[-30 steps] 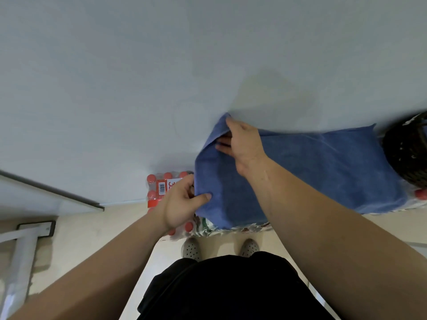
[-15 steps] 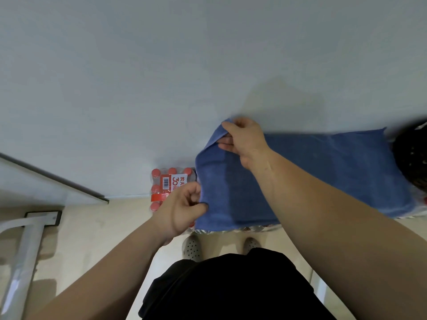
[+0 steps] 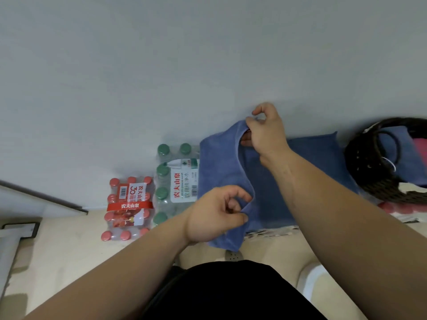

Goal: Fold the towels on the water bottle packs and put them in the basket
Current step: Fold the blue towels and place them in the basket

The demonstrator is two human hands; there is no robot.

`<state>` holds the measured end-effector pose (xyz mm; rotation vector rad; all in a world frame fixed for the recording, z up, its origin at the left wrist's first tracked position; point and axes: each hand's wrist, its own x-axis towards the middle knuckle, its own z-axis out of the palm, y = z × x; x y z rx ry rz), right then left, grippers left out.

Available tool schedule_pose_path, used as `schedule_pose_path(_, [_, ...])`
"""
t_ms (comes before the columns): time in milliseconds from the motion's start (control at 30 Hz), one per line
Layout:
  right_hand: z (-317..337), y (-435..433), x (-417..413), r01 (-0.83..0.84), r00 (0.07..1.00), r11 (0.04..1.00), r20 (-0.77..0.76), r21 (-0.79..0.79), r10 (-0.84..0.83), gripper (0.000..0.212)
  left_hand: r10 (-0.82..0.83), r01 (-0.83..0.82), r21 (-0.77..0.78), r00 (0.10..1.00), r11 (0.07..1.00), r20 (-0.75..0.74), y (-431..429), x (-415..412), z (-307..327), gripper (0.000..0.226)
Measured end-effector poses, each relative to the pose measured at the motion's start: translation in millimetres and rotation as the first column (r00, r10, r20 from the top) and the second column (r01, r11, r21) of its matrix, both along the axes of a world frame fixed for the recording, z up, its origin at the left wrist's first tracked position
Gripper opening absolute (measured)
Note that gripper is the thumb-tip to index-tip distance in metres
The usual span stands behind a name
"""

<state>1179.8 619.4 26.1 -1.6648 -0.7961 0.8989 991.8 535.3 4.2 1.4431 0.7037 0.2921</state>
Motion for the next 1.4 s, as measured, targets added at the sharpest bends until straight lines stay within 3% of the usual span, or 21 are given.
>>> schedule_pose_path(200, [-15, -17, 86, -0.098, 0.968, 0.995, 0.229, -0.034, 0.104, 0.044, 0.075, -0.066, 0.083, 0.992, 0.994, -0.105, -33, 90, -2, 0.027])
schedule_pose_path(300, [-29, -27, 113, -0.17, 0.942, 0.972, 0.263, -0.16, 0.208, 0.036, 0.113, -0.075, 0.167, 0.966, 0.983, -0.231, -43, 121, -15, 0.023])
schedule_pose_path(367, [-43, -35, 124, -0.257, 0.895, 0.921, 0.288, -0.293, 0.341, 0.03, 0.153, -0.085, 0.213, 0.934, 0.973, -0.324, -50, 133, -26, 0.026])
schedule_pose_path(500, [-60, -51, 130, -0.387, 0.764, 0.827, 0.361, -0.408, 0.535, 0.057, 0.224, -0.107, 0.283, 0.877, 0.953, -0.424, -56, 140, -38, 0.034])
schedule_pose_path(567, [-61, -52, 130, -0.416, 0.725, 0.821, 0.403, -0.39, 0.559, 0.064, 0.248, -0.121, 0.298, 0.865, 0.947, -0.437, -56, 141, -36, 0.035])
schedule_pose_path(767, [-40, -55, 142, -0.444, 0.723, 0.86, 0.466, -0.252, 0.51, 0.068, 0.294, -0.18, 0.319, 0.887, 0.931, -0.357, -55, 153, -8, 0.035])
schedule_pose_path(933, [-35, -59, 176, -0.395, 0.727, 0.895, 0.526, -0.206, 0.441, 0.064, 0.216, -0.116, 0.303, 0.922, 0.946, -0.32, -62, 189, -1, 0.036])
schedule_pose_path(1033, [-45, -67, 193, -0.355, 0.689, 0.891, 0.565, -0.284, 0.454, 0.061, 0.133, -0.051, 0.229, 0.924, 0.972, -0.359, -65, 204, -12, 0.04])
schedule_pose_path(1133, [-60, -75, 198, -0.311, 0.589, 0.831, 0.592, -0.461, 0.55, 0.06, 0.114, -0.043, 0.178, 0.904, 0.983, -0.412, -64, 201, -20, 0.042])
schedule_pose_path(1200, [-63, -77, 194, -0.231, 0.507, 0.796, 0.629, -0.56, 0.59, 0.064, 0.185, -0.107, 0.204, 0.892, 0.973, -0.412, -61, 189, -22, 0.033])
schedule_pose_path(1267, [-59, -79, 184, -0.157, 0.427, 0.827, 0.718, -0.54, 0.55, 0.065, 0.314, -0.228, 0.259, 0.873, 0.939, -0.373, -60, 171, -21, 0.018])
schedule_pose_path(1333, [-50, -82, 164, -0.17, 0.368, 0.875, 0.795, -0.452, 0.482, 0.062, 0.497, -0.369, 0.368, 0.79, 0.853, -0.358, -59, 150, -19, 0.005])
schedule_pose_path(1400, [-42, -81, 139, -0.29, 0.348, 0.873, 0.807, -0.391, 0.477, 0.055, 0.66, -0.485, 0.468, 0.66, 0.739, -0.359, -59, 127, -18, 0.006])
